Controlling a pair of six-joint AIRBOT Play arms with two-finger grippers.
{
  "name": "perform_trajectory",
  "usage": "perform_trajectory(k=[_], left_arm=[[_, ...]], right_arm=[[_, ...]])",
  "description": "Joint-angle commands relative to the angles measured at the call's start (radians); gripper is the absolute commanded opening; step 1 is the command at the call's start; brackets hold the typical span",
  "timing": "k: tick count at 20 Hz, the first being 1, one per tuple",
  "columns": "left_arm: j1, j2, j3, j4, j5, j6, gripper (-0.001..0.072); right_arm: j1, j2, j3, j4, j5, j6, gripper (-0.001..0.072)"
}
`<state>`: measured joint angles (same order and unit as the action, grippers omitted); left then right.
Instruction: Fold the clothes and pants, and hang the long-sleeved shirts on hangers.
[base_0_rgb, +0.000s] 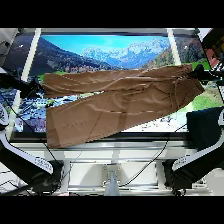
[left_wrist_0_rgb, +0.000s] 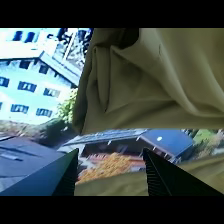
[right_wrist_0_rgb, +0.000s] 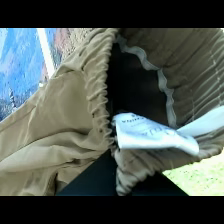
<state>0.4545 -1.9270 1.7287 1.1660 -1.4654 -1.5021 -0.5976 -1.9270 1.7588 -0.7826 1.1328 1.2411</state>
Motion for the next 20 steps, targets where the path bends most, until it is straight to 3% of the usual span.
perform_trajectory(k=[1,4,6,12,13,14,15,20], left_arm=[[-0.034,-0.030,0.000,0.001,0.097,-0.086,0.0436],[-0.042,-0.031,0.000,0.000,0.167,-0.123,0.0353],[-0.042,-0.037,0.000,0.000,0.183,-0.161,0.0353],[-0.055,-0.069,0.000,-0.004,0.203,-0.160,0.0334],[-0.056,-0.071,0.000,-0.009,0.227,-0.159,0.0230],[-0.060,-0.070,0.001,-0.028,0.258,-0.159,0.0051],[-0.060,-0.069,0.002,-0.060,0.296,-0.156,0.0018],[-0.054,-0.056,0.005,-0.336,0.513,-0.127,0.0017]], right_arm=[[0.000,0.001,0.001,-0.009,0.008,0.000,0.0036],[0.000,0.001,0.001,-0.020,0.009,0.000,0.0036],[0.000,0.001,0.001,-0.030,0.010,0.000,0.0036],[0.000,0.001,0.001,-0.042,0.011,0.000,0.0036],[0.000,0.001,0.001,-0.041,0.010,0.000,0.0036],[0.000,0.001,0.001,-0.040,0.008,0.000,0.0036],[0.000,0.001,0.001,-0.036,0.008,0.000,0.0036],[0.000,0.001,0.001,-0.017,-0.014,0.000,0.0036]])
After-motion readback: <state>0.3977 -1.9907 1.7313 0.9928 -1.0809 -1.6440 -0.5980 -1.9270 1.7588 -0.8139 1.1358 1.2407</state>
